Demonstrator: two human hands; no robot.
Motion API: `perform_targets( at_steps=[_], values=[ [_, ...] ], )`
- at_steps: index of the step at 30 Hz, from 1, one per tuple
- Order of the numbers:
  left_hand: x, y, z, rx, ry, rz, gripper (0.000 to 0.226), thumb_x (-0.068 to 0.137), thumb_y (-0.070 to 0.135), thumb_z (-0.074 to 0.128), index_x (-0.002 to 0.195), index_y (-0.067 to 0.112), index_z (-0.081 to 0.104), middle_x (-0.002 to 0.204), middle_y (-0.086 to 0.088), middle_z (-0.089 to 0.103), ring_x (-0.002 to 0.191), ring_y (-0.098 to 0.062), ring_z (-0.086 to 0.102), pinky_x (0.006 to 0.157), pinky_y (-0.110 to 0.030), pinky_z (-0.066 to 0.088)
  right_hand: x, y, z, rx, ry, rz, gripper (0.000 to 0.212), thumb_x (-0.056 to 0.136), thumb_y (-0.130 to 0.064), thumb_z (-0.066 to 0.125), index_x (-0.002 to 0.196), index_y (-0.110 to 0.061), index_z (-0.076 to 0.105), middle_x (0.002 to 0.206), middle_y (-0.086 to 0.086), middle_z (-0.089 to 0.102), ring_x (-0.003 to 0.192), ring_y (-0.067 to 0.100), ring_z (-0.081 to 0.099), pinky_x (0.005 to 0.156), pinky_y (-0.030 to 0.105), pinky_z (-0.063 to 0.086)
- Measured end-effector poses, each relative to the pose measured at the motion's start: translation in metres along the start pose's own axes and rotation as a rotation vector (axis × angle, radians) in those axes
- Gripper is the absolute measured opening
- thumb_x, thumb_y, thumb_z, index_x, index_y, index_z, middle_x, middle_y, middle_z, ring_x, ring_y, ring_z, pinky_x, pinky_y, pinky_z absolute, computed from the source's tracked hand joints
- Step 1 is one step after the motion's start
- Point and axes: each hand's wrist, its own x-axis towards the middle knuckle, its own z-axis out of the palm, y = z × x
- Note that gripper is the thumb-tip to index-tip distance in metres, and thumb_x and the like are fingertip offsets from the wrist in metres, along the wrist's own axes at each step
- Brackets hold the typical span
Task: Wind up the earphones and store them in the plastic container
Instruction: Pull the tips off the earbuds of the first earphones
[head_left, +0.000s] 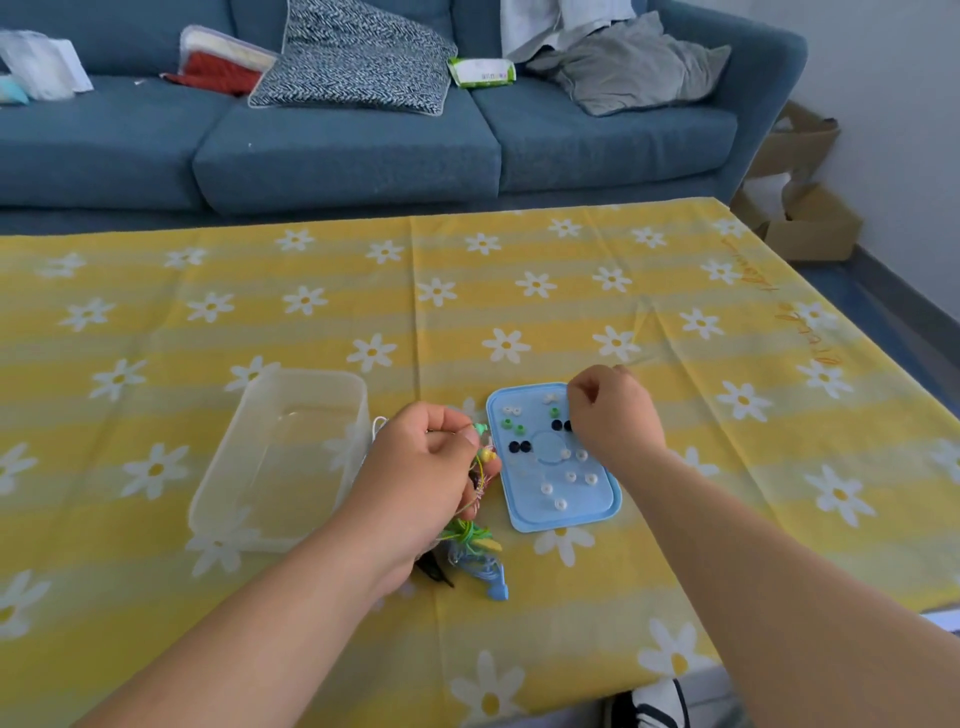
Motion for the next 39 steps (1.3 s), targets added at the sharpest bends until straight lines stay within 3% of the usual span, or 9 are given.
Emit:
perform_targets(
  at_steps=[2, 4, 8, 13, 17, 24, 30, 39],
  values=[
    [0.0, 0.002, -0.004, -0.023, 0.004, 0.014, 0.006, 0.104, 0.009, 0.053, 0.108, 0.008, 0.057, 0.086, -0.018, 0.076, 0.042, -0.01, 0.05, 0.044, -0.025, 0.046, -0.006, -0.014, -0.011, 0.154, 0.052, -0.02, 0.016, 0.1, -0.018, 0.049, 0.099, -0.019, 0.065, 0.102, 0.004, 0.065, 0.077, 0.023, 0.064, 0.063, 0.032, 0.052],
    [-0.001, 0.004, -0.009, -0.022, 0.009, 0.051, 0.004, 0.103, 0.011, 0.054, 0.106, 0.011, 0.057, 0.086, -0.011, 0.078, 0.046, -0.015, 0.049, 0.049, -0.028, 0.048, -0.015, -0.033, -0.023, 0.386, 0.053, 0.014, 0.014, 0.098, -0.015, 0.053, 0.096, -0.017, 0.067, 0.091, 0.004, 0.072, 0.069, 0.019, 0.068, 0.06, 0.032, 0.054],
    [-0.003, 0.011, -0.02, 0.039, 0.053, 0.165, 0.005, 0.103, 0.013, 0.056, 0.106, 0.017, 0.056, 0.087, 0.009, 0.08, 0.046, -0.012, 0.049, 0.053, -0.026, 0.048, -0.046, -0.063, -0.032, 0.641, -0.119, 0.047, 0.012, 0.095, -0.008, 0.06, 0.097, -0.013, 0.071, 0.084, 0.011, 0.077, 0.061, 0.014, 0.069, 0.07, 0.035, 0.062],
    [-0.003, 0.014, -0.029, 0.02, 0.083, 0.201, 0.006, 0.102, 0.015, 0.058, 0.106, 0.019, 0.058, 0.088, 0.009, 0.08, 0.045, -0.008, 0.049, 0.048, -0.018, 0.045, -0.067, -0.077, -0.033, 0.874, -0.318, 0.114, 0.014, 0.092, 0.002, 0.069, 0.105, -0.002, 0.072, 0.084, 0.018, 0.077, 0.068, 0.022, 0.074, 0.079, 0.037, 0.064],
    [-0.003, 0.012, -0.035, 0.006, 0.086, 0.222, 0.005, 0.1, 0.017, 0.063, 0.102, 0.021, 0.065, 0.085, 0.005, 0.08, 0.047, -0.01, 0.05, 0.053, -0.025, 0.047, -0.076, -0.087, -0.036, 1.105, -0.473, 0.155, 0.016, 0.089, 0.006, 0.069, 0.106, 0.009, 0.07, 0.082, 0.02, 0.073, 0.07, 0.026, 0.07, 0.07, 0.032, 0.064],
    [0.001, 0.01, -0.042, -0.008, 0.105, 0.263, 0.006, 0.093, 0.021, 0.072, 0.098, 0.025, 0.073, 0.084, 0.002, 0.076, 0.049, 0.002, 0.057, 0.053, -0.017, 0.046, -0.08, -0.096, -0.035, 1.255, -0.594, 0.204, 0.017, 0.081, 0.009, 0.071, 0.098, 0.007, 0.07, 0.076, 0.017, 0.073, 0.063, 0.022, 0.072, 0.058, 0.025, 0.06],
    [0.002, 0.013, -0.042, -0.061, 0.083, 0.286, 0.007, 0.094, 0.016, 0.071, 0.098, 0.021, 0.073, 0.085, 0.002, 0.073, 0.048, 0.0, 0.056, 0.051, -0.015, 0.044, -0.077, -0.098, -0.032, 1.334, -0.602, 0.224, 0.021, 0.07, 0.002, 0.074, 0.091, 0.005, 0.073, 0.08, 0.02, 0.074, 0.064, 0.023, 0.073, 0.062, 0.026, 0.063],
    [0.002, 0.014, -0.04, -0.044, 0.069, 0.293, 0.008, 0.095, 0.015, 0.07, 0.099, 0.022, 0.073, 0.078, 0.008, 0.071, 0.048, 0.0, 0.055, 0.05, -0.014, 0.043, -0.077, -0.097, -0.031, 1.309, -0.604, 0.194, 0.025, 0.072, 0.002, 0.075, 0.096, 0.008, 0.072, 0.081, 0.022, 0.073, 0.066, 0.025, 0.073, 0.065, 0.028, 0.063]
  ],
)
